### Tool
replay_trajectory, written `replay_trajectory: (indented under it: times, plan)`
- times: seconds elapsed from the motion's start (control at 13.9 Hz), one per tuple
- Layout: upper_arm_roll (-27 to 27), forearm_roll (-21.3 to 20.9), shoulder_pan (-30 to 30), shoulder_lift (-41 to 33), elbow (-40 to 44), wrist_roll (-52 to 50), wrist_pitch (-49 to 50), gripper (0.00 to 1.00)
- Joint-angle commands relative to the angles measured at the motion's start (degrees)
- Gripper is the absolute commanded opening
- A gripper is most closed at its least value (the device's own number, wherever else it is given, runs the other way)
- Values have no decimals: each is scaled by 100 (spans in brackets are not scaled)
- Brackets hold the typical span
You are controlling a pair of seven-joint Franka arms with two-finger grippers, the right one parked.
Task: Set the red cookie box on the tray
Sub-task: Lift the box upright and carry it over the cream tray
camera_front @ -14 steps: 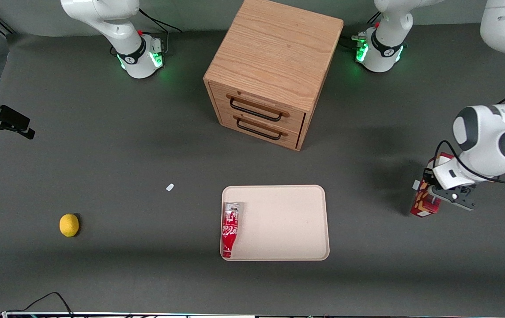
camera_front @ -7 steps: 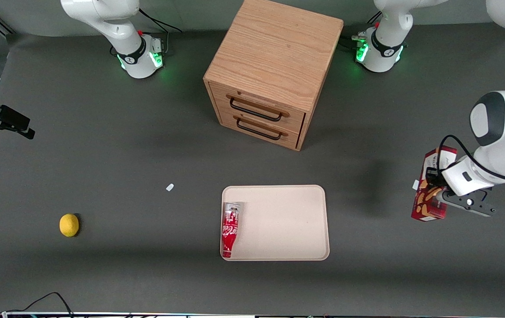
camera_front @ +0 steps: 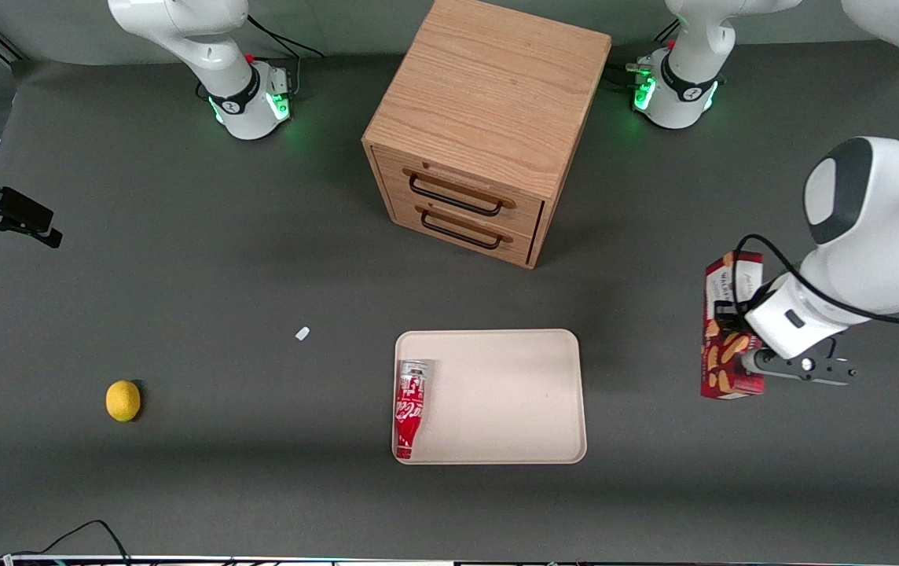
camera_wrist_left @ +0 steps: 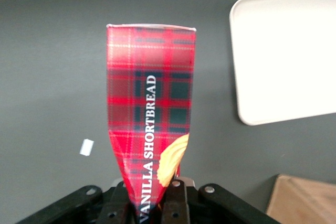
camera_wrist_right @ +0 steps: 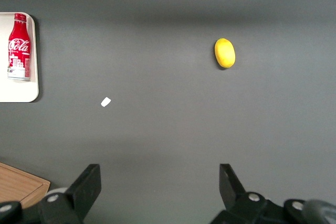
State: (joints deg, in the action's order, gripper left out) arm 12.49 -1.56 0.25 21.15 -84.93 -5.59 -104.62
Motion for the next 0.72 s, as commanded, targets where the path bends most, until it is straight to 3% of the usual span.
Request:
replay_trajectory:
  times: [0.0,0.29,0.65]
  plan:
    - [17,25,-375,686,836,-828,179,0]
    - [61,-28,-841,1574,1487,-1734,-241,0]
    - [0,-282,-1246,2243,1523,-1788,-1200,0]
